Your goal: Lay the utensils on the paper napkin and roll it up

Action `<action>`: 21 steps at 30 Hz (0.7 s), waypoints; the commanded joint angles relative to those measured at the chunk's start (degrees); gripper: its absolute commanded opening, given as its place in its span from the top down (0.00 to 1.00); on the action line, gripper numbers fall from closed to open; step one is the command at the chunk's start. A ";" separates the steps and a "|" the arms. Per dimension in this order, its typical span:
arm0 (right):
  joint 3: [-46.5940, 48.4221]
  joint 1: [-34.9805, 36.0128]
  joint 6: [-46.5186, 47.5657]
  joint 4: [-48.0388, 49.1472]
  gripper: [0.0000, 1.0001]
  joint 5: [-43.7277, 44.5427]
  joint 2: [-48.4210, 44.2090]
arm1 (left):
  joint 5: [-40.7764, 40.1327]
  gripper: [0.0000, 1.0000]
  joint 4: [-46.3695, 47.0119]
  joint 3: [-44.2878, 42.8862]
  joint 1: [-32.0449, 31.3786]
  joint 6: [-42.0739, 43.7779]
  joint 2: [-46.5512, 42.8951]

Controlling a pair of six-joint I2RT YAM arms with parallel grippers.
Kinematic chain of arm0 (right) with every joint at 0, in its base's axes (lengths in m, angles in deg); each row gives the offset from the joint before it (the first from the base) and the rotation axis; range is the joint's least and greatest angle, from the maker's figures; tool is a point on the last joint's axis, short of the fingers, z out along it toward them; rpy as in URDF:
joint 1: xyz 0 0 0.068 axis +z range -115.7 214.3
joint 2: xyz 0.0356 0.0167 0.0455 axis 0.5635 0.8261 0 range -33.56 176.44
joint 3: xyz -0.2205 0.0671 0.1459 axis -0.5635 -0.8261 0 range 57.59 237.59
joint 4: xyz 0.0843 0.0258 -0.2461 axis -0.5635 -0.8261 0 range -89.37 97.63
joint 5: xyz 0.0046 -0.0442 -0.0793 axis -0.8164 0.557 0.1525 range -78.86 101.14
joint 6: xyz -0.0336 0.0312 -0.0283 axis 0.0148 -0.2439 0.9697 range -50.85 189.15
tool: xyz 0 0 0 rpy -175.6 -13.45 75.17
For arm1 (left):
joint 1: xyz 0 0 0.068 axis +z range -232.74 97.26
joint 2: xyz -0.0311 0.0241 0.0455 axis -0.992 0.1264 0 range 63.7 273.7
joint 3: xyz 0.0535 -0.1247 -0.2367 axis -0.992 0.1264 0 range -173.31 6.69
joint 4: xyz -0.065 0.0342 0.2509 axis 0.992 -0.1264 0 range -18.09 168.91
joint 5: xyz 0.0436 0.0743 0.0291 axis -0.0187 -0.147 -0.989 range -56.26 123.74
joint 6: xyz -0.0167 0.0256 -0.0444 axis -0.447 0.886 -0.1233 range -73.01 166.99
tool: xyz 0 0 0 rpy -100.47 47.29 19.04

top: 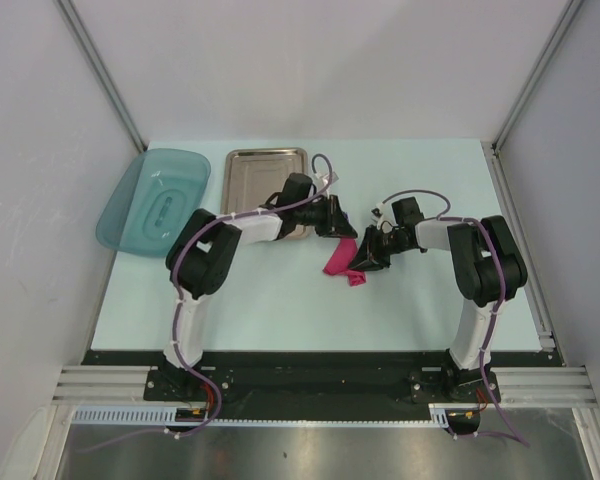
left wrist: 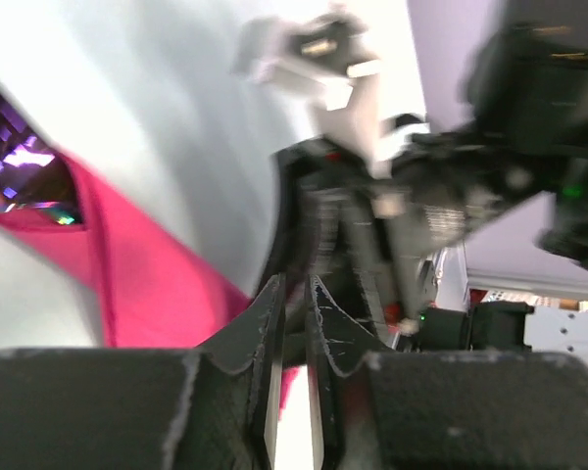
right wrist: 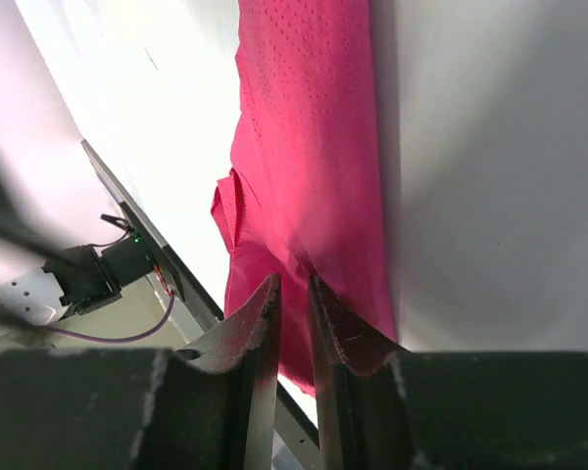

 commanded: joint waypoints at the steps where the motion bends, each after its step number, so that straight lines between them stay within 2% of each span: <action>1: -2.71 0.00 2.01 -2.26 0.77 7.30 0.88 | -0.13 0.83 3.78 -1.33 -0.78 -4.94 4.40; 5: -3.68 0.09 1.57 -1.11 0.76 7.13 0.35 | -1.19 0.85 4.66 -0.54 -0.86 -5.74 6.69; 9: -3.51 0.09 1.83 -1.20 0.74 5.90 -0.43 | -3.55 0.90 -1.99 -2.64 -0.86 -3.29 9.42; 13: -3.24 -0.53 1.92 -0.41 0.70 0.99 -4.12 | -4.61 0.99 -7.20 -4.06 -0.78 1.01 10.48; 18: -0.70 -0.71 5.08 -3.74 0.69 -1.31 -9.22 | -5.14 1.00 -9.31 -3.71 -1.04 3.22 10.21; 21: -0.43 -0.53 5.61 -4.89 0.72 -2.10 -10.19 | -5.06 1.00 -9.58 -4.06 -1.13 3.40 10.30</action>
